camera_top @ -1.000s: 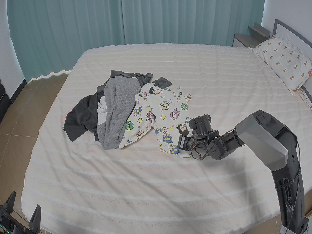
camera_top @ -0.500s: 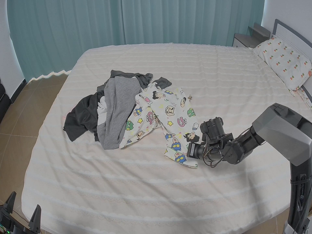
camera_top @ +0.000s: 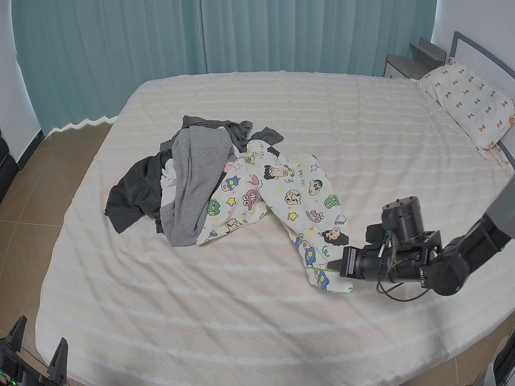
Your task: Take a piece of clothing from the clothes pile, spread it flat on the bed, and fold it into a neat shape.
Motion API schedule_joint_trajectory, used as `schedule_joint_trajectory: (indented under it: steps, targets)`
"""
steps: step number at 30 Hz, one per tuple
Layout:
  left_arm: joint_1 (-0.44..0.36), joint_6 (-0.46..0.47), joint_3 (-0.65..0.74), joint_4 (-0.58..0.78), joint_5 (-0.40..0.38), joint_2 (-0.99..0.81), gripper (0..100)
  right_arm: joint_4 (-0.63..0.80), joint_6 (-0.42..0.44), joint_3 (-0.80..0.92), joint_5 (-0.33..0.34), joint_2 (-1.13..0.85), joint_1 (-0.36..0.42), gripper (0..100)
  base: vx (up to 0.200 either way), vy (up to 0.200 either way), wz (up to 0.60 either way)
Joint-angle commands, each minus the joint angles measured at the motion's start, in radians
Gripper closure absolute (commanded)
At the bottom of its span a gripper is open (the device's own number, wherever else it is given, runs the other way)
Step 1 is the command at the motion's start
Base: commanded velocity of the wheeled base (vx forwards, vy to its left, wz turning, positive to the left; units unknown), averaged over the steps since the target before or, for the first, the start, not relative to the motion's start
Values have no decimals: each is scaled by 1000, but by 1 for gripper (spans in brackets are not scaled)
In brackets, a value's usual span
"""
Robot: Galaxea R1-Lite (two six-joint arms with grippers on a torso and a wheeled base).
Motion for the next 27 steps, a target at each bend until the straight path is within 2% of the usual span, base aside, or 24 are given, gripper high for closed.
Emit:
schedule_joint_trajectory:
  steps: [1,8,12,15,18,19,21,22,24,25,26,27]
  targets:
    - [0,-1,16,0,0,-16,0,-38,1,160,86,-325,23,100,0,0,0]
    - [0,3,15,0,-9,-16,0,-32,3,186,90,-511,75,100,0,0,0]
    - [0,36,15,-2,-20,-16,0,-30,3,168,89,-590,110,100,0,0,0]
    - [0,49,1,-19,-72,-16,0,22,1,82,90,-665,139,100,0,0,0]
    - [-11,-44,-200,-92,-107,48,0,133,1,-20,110,-705,153,100,0,0,0]
    - [-15,-76,-277,-92,-130,123,0,172,1,-59,132,-715,153,100,0,0,0]
    - [-15,-80,-292,-92,-143,149,0,185,1,-73,139,-716,153,100,0,0,0]
    - [-20,-61,-341,-104,-259,278,0,226,3,-144,176,-722,153,100,0,0,0]
    - [-21,-53,-354,-108,-371,373,0,234,3,-173,182,-713,156,100,0,0,0]
    - [-21,-53,-354,-108,-371,373,0,234,3,-173,182,-713,156,100,0,0,0]
    - [-21,-35,-355,-108,-482,475,0,235,3,-193,182,-699,172,100,0,0,0]
    - [-23,-24,-355,-108,-514,502,0,235,3,-198,182,-695,176,100,0,0,0]
